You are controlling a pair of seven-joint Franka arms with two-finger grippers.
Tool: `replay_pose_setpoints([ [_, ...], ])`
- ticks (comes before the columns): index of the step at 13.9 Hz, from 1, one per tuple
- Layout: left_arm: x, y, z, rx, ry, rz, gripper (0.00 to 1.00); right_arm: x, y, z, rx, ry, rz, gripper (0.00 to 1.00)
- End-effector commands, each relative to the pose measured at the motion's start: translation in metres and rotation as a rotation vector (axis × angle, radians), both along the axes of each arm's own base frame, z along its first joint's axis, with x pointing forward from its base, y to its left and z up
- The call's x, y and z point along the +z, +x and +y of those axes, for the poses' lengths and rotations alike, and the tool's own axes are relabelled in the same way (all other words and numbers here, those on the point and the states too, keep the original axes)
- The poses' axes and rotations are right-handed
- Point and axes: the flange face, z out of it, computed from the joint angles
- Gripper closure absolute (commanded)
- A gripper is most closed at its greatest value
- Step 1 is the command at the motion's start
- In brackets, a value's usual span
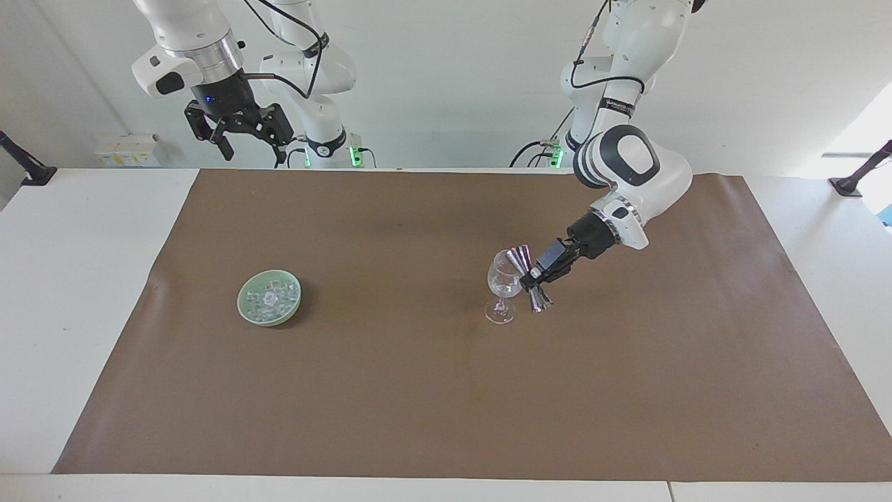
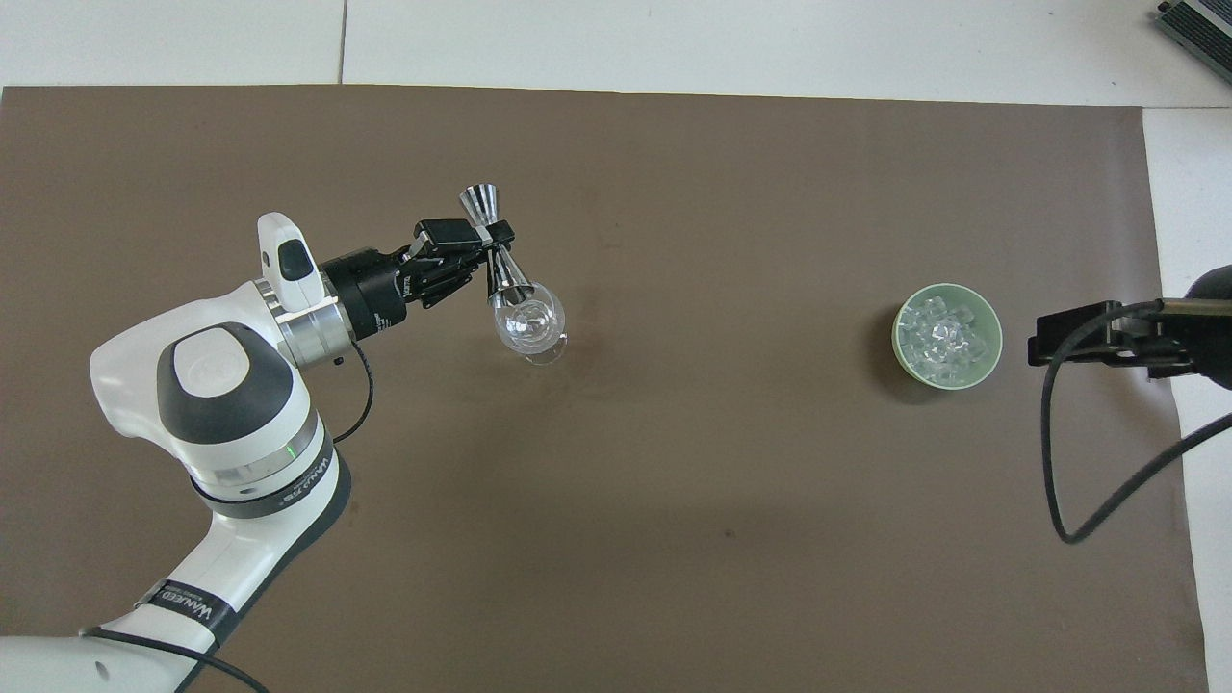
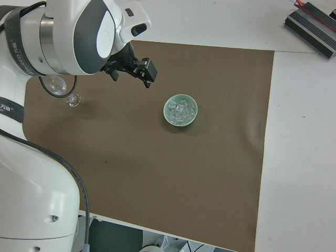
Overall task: Pour wine and add ice with both arms
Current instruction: 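Hold the jigger tipped over the glass with the left gripper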
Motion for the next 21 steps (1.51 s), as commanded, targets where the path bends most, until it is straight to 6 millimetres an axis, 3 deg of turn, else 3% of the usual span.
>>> replay_pose_setpoints([
  [1, 0.004, 0.0, -0.001, 0.008, -0.001, -0.028, 1.0, -0.001, -0.002, 0.002, 0.024, 0.004, 0.008, 0.0],
  [13, 0.007, 0.0, -0.003, -0.008, -0.014, -0.037, 1.0, -0.001, -0.003, 0.006, 0.027, 0.003, 0.017, 0.0],
  [21, 0.01, 0.002, -0.004, 0.001, -0.029, -0.042, 1.0, 0.02, -0.015, -0.017, 0.004, -0.007, -0.03, 0.0],
])
